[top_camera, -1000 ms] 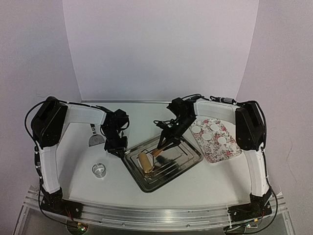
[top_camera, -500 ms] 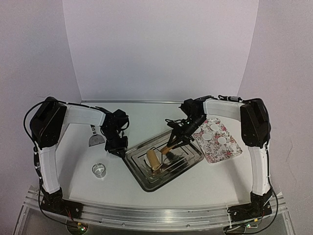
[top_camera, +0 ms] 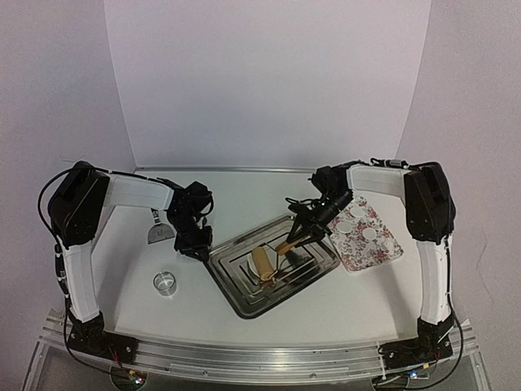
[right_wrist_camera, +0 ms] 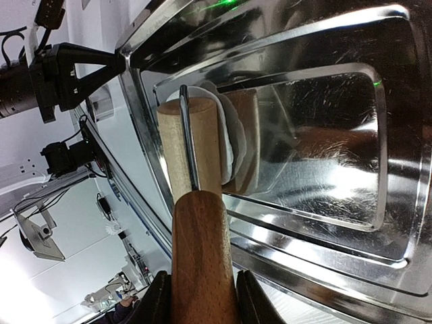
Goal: Roll out the dumpling wrappers from the dough
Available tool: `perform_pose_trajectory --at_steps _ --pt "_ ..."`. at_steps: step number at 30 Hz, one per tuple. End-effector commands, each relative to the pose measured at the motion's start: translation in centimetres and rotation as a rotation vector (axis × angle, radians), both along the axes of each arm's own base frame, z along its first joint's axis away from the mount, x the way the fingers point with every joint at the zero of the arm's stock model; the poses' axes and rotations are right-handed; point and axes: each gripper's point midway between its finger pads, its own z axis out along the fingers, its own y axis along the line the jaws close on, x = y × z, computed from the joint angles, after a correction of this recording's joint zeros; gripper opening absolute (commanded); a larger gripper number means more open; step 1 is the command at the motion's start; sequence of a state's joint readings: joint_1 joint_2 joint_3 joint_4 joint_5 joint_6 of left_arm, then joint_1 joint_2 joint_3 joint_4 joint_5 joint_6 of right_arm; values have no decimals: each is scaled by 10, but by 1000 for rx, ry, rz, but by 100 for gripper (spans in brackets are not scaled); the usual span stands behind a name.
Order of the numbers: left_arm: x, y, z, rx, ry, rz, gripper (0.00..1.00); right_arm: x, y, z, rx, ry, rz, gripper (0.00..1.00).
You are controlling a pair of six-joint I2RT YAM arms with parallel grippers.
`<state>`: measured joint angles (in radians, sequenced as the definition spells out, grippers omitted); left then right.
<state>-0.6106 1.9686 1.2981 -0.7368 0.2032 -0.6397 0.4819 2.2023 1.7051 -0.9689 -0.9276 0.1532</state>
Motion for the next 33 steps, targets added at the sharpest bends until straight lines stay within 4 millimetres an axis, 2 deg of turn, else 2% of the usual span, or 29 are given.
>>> perform_pose_trajectory --at_steps 1,6,11,19,26,33 --pt "11 33 -3 127 -72 -58 0 7 -139 -92 -733 -36 -47 0" --pt "22 45 -6 179 -93 -110 0 16 -140 -77 -705 -44 -110 0" --pt "34 48 -4 166 -121 -135 0 14 -143 -81 -702 -20 -121 0" --pt "46 40 -8 148 -154 -221 0 14 -153 -83 -708 9 -153 0" --pt "56 50 -14 177 -159 -252 0 17 -161 -81 -695 29 -195 0" --pt "65 52 -17 177 -181 -302 0 21 -154 -77 -601 68 -241 0"
